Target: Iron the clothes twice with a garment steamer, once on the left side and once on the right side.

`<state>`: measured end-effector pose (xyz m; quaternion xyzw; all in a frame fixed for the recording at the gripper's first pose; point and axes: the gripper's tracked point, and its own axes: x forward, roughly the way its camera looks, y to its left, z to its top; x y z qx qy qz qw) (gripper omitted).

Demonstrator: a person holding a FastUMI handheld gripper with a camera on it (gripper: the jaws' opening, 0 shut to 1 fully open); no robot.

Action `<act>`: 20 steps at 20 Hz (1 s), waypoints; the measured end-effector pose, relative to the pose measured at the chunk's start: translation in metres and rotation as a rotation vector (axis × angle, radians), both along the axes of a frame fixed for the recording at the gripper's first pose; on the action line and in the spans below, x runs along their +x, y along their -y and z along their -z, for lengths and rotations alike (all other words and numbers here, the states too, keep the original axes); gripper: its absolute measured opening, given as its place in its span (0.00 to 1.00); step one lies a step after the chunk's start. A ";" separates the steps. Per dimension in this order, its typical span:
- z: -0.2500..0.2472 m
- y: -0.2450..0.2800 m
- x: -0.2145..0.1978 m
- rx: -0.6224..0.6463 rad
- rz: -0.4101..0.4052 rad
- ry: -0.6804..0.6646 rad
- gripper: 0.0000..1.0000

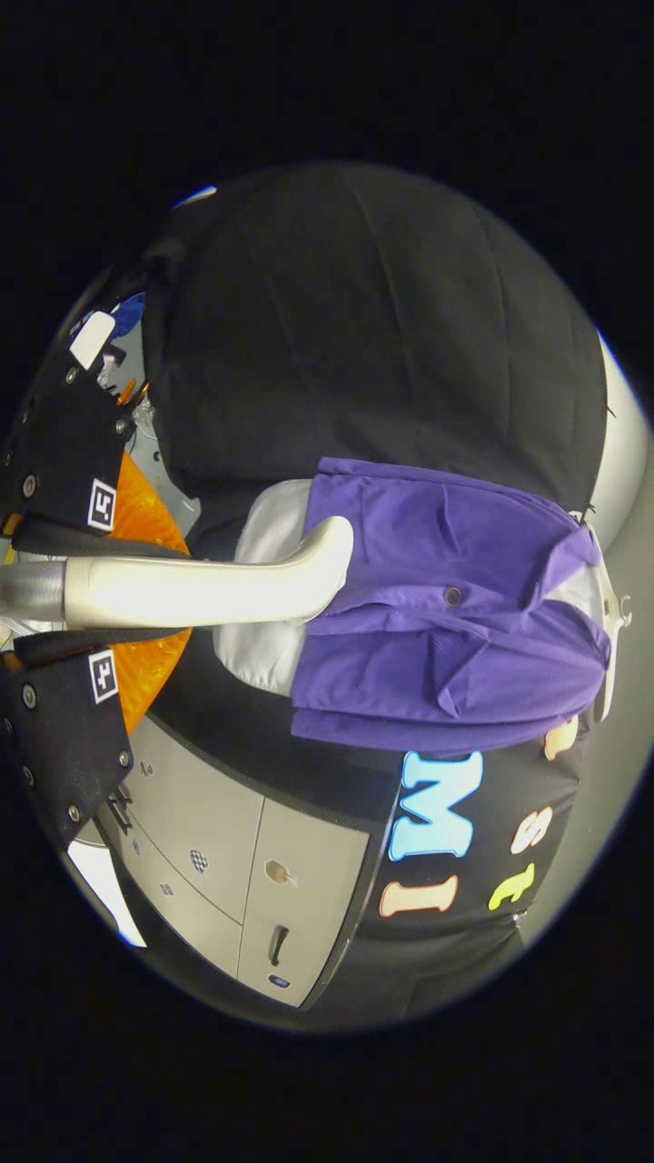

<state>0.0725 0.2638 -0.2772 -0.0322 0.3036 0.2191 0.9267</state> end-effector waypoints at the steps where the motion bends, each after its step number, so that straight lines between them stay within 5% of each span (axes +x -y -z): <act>1: -0.012 0.010 0.002 0.013 0.019 0.008 0.33; 20: -0.201 0.185 0.056 0.168 0.352 0.315 0.33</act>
